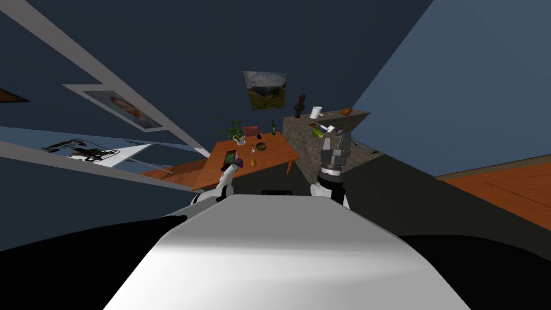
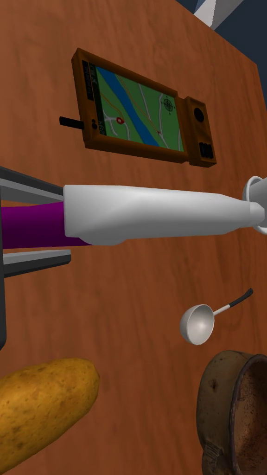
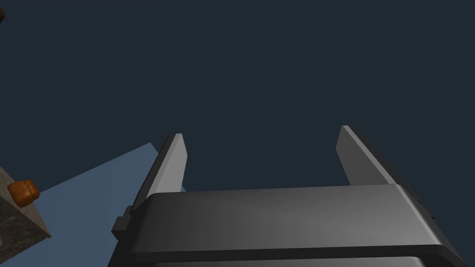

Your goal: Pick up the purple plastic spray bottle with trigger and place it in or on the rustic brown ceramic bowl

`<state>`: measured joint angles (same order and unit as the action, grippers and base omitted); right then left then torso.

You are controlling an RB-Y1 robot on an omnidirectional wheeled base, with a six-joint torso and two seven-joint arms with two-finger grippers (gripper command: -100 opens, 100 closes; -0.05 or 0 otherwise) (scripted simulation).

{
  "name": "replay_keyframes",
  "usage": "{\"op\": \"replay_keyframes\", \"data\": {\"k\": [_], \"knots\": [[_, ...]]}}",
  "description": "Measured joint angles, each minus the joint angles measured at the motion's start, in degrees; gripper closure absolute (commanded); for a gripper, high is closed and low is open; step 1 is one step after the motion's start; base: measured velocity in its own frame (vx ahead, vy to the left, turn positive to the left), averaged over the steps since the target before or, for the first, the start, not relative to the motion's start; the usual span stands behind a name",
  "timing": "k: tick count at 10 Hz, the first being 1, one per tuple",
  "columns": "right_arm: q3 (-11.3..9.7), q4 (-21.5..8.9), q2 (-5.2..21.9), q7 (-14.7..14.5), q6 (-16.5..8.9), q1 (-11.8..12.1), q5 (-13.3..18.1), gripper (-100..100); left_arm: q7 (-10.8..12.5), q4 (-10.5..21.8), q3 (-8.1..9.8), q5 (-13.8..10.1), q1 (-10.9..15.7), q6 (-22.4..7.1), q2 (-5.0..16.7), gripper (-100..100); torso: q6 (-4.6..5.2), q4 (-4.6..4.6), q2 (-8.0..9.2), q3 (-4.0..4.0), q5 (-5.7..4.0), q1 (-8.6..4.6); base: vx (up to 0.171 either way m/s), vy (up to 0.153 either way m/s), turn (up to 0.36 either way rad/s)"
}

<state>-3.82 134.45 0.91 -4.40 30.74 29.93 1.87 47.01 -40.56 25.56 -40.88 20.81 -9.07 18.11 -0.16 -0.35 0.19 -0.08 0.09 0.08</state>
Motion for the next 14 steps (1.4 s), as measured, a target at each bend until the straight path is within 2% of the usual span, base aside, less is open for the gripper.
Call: {"op": "replay_keyframes", "data": {"k": [1,2,4,5,6,9,11,13,14], "knots": [[0.01,0.00,0.00,0.00,0.00,0.01,0.00,0,0.49,0.43,0.79,0.61,0.47,-0.48,0.40,100,-0.09,0.00,-0.03,-0.01,-0.01,0.06,-0.024,-0.059,-0.135],[0.00,0.00,0.00,0.00,0.00,0.01,0.00,0,0.86,2.63,0.71,0.00,1.59,-0.36,1.84,100,-0.05,0.00,-0.06,-0.03,0.00,0.07,-0.019,-0.048,-0.088],[0.00,0.00,0.00,0.00,0.00,0.01,0.00,0,2.28,1.82,4.25,3.73,1.80,-1.87,1.62,100,-0.05,-0.01,-0.08,-0.04,0.01,0.06,-0.018,-0.072,-0.217],[0.00,0.00,0.00,0.00,0.00,0.00,0.00,0,3.02,3.33,4.85,3.74,2.44,-2.24,3.05,100,0.02,0.01,-0.09,-0.03,-0.01,-0.04,-0.011,-0.071,-0.089],[0.01,0.00,0.00,0.00,0.00,0.02,0.00,0,3.51,3.59,5.41,4.10,2.73,-2.66,3.53,100,-0.10,0.00,-0.08,-0.03,-0.02,0.00,0.000,-0.077,-0.116],[0.01,0.00,0.00,0.00,0.00,0.01,0.00,0,5.66,4.15,8.67,7.39,3.51,-4.44,4.79,100,-0.06,0.01,-0.15,-0.06,-0.01,0.06,0.010,-0.062,-0.148],[0.01,0.00,0.00,0.00,0.00,0.02,0.00,0,6.93,6.60,10.23,8.59,5.13,-4.96,6.59,100,-0.06,0.00,-0.17,-0.08,-0.01,0.02,0.023,-0.058,-0.131],[0.00,0.00,0.00,0.00,0.00,0.01,0.00,0,9.50,6.44,13.51,12.45,5.93,-7.08,7.77,100,0.02,0.04,-0.23,-0.09,-0.03,-0.05,0.039,-0.080,-0.229],[0.01,0.00,0.00,0.00,0.00,0.02,0.00,0,10.72,7.50,14.86,14.11,6.84,-7.65,8.68,100,0.01,0.01,-0.26,-0.11,-0.01,-0.07,0.075,-0.084,-0.173]]}}
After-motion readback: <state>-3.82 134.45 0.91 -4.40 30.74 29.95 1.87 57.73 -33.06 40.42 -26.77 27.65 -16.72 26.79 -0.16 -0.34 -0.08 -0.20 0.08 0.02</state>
